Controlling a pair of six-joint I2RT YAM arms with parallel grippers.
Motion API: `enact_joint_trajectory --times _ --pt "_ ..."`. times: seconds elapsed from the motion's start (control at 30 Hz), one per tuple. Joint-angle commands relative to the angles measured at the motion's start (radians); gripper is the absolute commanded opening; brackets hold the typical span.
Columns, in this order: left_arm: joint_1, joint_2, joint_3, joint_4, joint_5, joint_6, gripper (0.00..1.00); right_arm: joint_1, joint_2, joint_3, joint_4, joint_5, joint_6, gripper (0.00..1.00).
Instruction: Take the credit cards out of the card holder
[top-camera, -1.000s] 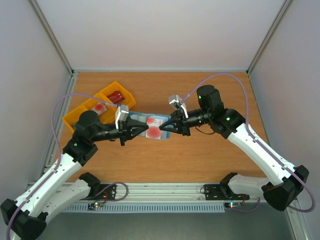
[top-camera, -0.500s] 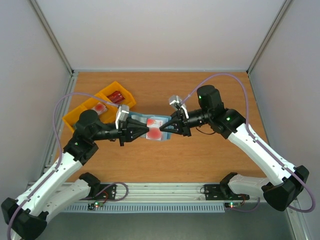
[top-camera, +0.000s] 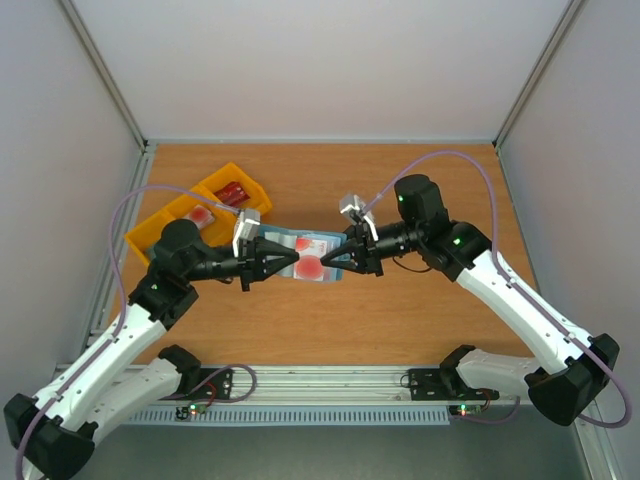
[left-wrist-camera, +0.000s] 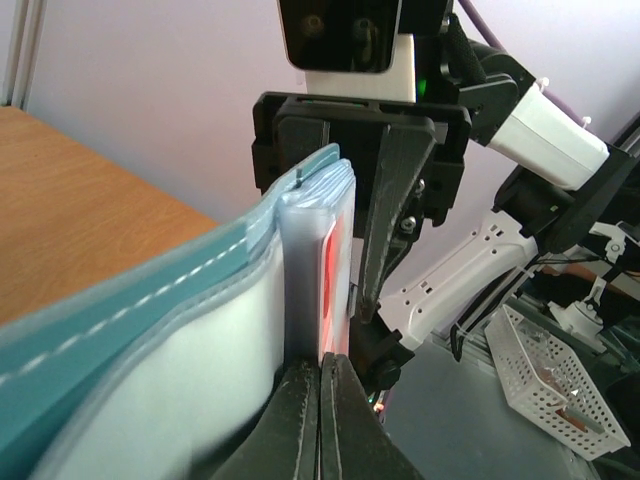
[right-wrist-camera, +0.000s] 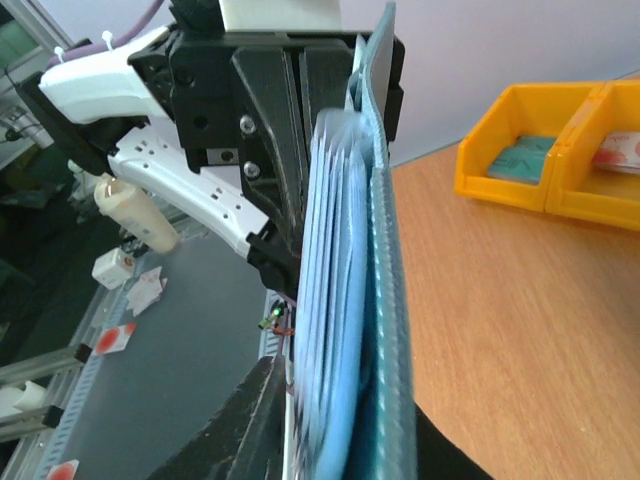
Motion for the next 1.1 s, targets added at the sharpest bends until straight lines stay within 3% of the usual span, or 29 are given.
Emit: enact_joint_trajectory --times 0.0,0.23,0.4,0.63,0.83,0.97,1.07 --pt "0.014 -0.015 -0.013 0.092 -0.012 -0.046 0.00 -0.004 -0.019 -0.031 0.030 -0.028 -0.010 0.24" --pt "0.023 -0.020 -0.008 0.082 0.005 -0.043 0.00 -0.014 -0.044 -0.052 0.029 -0.036 -0.014 0.28" --pt "0.029 -0.028 -0.002 0.040 0.020 -0.008 0.00 -0.023 -0.050 -0.056 -0.004 -0.046 -0.033 0.16" --pt "0.042 -0.025 0.033 -0.069 0.049 0.082 0.00 -0.042 -0.061 -0.049 -0.059 -0.058 -0.071 0.09" --pt "0.048 -0.016 0.045 -0.081 0.071 0.117 0.00 -0.052 -0.060 -0.051 -0.064 -0.068 -0.064 0.21" --pt "0.046 -0.009 0.002 0.102 0.054 -0.045 0.00 -0.052 -0.042 -0.057 0.007 -0.096 -0.011 0.09" --pt "0.047 -0.015 0.017 -0.006 0.046 -0.025 0.00 -0.053 -0.047 -0.060 0.021 -0.093 -0.012 0.02"
